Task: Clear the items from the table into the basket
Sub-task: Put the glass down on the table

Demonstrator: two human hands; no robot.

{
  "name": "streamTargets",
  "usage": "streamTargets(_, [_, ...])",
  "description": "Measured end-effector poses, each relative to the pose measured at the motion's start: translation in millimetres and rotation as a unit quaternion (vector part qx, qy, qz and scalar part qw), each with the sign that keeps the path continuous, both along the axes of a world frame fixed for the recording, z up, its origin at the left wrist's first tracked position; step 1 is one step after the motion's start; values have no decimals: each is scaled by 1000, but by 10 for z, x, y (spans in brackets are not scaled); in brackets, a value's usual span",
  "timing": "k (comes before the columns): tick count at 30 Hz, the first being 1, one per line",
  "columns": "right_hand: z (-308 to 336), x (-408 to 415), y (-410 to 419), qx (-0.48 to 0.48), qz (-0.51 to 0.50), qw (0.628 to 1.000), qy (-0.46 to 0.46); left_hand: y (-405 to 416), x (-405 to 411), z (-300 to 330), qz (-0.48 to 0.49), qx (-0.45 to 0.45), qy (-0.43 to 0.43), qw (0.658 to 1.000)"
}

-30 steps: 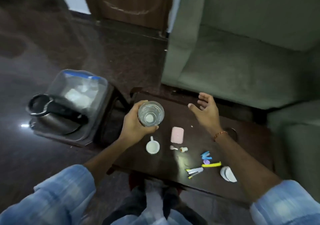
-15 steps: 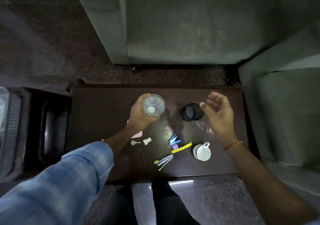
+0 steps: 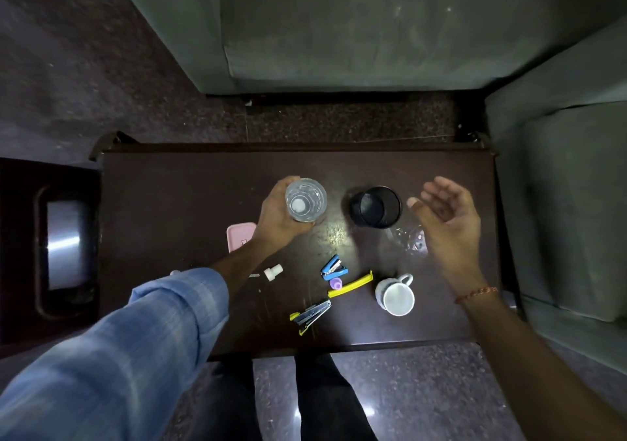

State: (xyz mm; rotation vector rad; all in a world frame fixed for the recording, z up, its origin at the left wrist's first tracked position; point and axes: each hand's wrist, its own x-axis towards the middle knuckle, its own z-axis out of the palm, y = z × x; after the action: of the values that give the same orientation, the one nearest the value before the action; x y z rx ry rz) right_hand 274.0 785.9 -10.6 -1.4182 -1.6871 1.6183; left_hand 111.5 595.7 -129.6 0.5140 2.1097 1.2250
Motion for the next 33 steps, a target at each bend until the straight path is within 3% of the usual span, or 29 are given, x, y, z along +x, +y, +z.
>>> streamTargets(11, [33,-69,-83,-6,18,1000,17,-58,94,-141,-11,-16,-7,1000])
streamTargets(19, [320,-214,-262,-2,47,998,40,-210,0,323,-67,-31,-11,997])
streamTargets(26, [722,-651,-624,18,122,990,74,-811,-201,1157,-1,-10,89,996])
streamTargets(33, [1097,-1453,-1592,15,233,967,104,-2154,-467,1805,140,-10,126,982])
